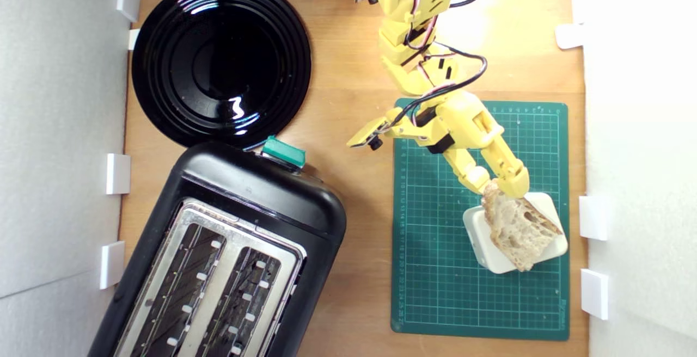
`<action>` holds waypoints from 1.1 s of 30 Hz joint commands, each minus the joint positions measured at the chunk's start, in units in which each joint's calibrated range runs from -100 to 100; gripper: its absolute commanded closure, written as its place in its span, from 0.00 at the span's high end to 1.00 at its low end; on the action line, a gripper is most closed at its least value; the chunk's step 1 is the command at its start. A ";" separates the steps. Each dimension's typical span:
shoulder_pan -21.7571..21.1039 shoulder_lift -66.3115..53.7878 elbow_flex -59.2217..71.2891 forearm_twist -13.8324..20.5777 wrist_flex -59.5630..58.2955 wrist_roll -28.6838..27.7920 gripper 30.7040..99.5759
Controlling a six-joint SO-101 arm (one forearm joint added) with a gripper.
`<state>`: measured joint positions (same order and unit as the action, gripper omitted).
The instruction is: Pick bread and place in toaster
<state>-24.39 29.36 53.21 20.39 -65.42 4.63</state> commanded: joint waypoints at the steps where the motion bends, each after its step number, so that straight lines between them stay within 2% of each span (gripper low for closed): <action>1: -0.83 -0.74 -3.24 -0.45 -1.64 0.31 0.72; 9: -0.83 1.92 -6.05 -0.54 -1.64 0.31 0.72; 12: -1.63 2.59 -6.23 -0.72 -1.64 2.04 0.72; 14: -2.04 2.59 -6.23 -3.26 -1.64 2.14 0.72; 17: -2.60 2.51 -6.23 -4.16 -1.64 2.14 0.71; 23: -2.36 2.09 -6.23 -4.16 -1.64 1.78 0.50; 26: -2.36 1.92 -6.23 -4.16 -1.56 1.72 0.43; 33: -2.28 1.76 -6.23 -4.16 0.83 1.72 0.38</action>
<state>-26.13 32.80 48.77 16.84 -65.42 6.44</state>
